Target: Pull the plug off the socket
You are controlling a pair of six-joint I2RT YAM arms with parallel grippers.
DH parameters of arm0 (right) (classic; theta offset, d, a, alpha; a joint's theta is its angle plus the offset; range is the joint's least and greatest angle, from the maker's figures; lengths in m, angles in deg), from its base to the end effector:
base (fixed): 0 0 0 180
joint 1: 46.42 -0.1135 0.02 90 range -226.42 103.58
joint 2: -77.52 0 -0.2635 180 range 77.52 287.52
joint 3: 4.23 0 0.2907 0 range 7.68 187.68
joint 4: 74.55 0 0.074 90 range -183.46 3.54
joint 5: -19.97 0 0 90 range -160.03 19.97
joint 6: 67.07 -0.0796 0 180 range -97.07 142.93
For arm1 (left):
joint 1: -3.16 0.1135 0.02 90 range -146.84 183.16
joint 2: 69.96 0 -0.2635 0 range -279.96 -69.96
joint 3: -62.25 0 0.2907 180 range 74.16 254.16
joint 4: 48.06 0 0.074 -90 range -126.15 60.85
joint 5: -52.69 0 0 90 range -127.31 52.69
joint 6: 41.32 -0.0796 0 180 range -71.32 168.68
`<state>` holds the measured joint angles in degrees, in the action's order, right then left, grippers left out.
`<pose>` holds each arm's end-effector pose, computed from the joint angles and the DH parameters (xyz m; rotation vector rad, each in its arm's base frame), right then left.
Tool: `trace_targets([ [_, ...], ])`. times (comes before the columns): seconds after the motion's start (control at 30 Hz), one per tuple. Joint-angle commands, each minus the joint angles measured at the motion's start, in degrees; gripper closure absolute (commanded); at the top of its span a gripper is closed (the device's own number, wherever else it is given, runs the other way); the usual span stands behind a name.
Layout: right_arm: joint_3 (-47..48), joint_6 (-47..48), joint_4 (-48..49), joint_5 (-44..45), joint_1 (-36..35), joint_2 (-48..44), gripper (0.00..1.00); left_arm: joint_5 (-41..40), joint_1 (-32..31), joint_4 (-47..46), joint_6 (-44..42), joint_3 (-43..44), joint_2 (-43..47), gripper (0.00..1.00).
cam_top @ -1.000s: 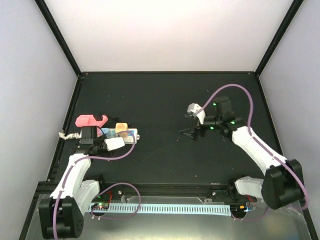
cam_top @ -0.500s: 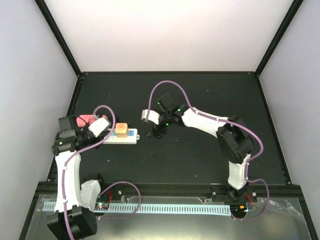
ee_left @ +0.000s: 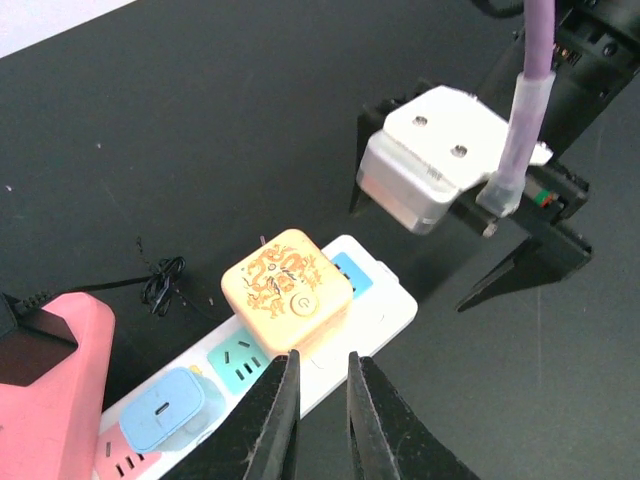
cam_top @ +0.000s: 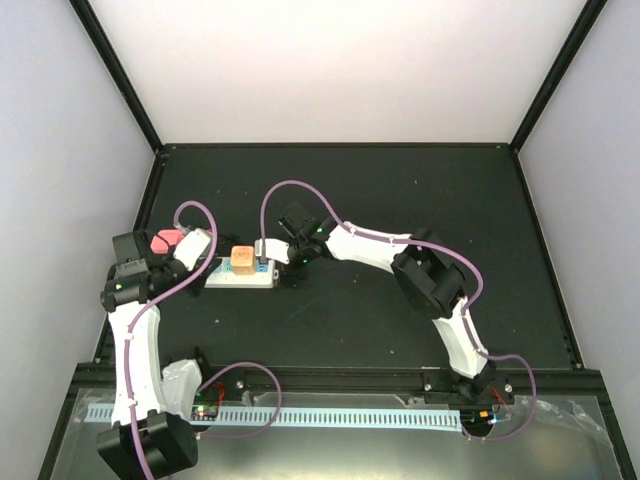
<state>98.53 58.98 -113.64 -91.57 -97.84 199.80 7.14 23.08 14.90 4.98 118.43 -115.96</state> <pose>0.2963 0.4183 0.1128 -1.8901 1.7752 0.5854 0.2091 0.0165 0.2502 0.7423 2.0705 -0.3699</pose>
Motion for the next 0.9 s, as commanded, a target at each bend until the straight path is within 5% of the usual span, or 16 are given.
trace_targets([
  [0.0,2.9,-0.9,0.3,0.6,-2.1,2.2,0.00,2.7,0.6,1.2,0.6,2.7,1.1,0.85],
  [0.87,3.5,-5.0,9.4,2.8,-2.2,7.5,0.00,4.1,0.5,2.7,-1.6,0.9,2.6,0.84],
])
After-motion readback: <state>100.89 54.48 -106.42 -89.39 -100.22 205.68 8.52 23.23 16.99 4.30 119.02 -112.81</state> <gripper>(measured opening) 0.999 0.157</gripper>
